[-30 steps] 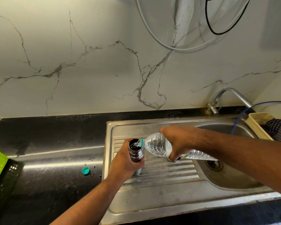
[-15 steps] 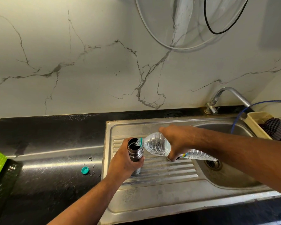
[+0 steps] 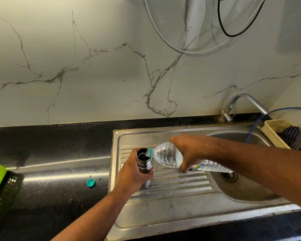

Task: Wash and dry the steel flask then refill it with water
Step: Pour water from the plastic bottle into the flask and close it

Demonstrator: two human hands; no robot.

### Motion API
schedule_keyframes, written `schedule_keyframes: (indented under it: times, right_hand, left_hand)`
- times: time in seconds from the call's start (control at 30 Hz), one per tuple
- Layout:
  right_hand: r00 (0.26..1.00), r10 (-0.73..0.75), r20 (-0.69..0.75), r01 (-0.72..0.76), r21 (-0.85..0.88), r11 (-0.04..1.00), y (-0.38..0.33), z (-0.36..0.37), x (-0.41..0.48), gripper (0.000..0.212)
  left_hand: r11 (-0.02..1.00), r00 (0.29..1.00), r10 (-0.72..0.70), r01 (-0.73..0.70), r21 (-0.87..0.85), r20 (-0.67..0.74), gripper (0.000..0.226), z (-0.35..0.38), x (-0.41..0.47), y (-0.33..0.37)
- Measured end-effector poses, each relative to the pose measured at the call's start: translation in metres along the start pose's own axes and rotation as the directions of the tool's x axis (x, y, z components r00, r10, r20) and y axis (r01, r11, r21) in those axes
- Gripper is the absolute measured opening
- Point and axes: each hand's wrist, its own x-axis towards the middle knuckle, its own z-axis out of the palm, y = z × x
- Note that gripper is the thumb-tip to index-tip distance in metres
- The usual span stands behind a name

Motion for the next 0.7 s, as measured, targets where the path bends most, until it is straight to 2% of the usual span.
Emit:
schedule_keyframes:
  times: [0.7]
  right_hand:
    - [1.0, 0.018, 0.024, -0.018, 0.014, 1.0, -0.005, -0.0055, -0.002, 0.085]
  left_hand:
    - [1.0, 1.0, -0.003, 0.003, -0.012, -0.005, 0.082, 0.0005, 0.0001, 0.0007]
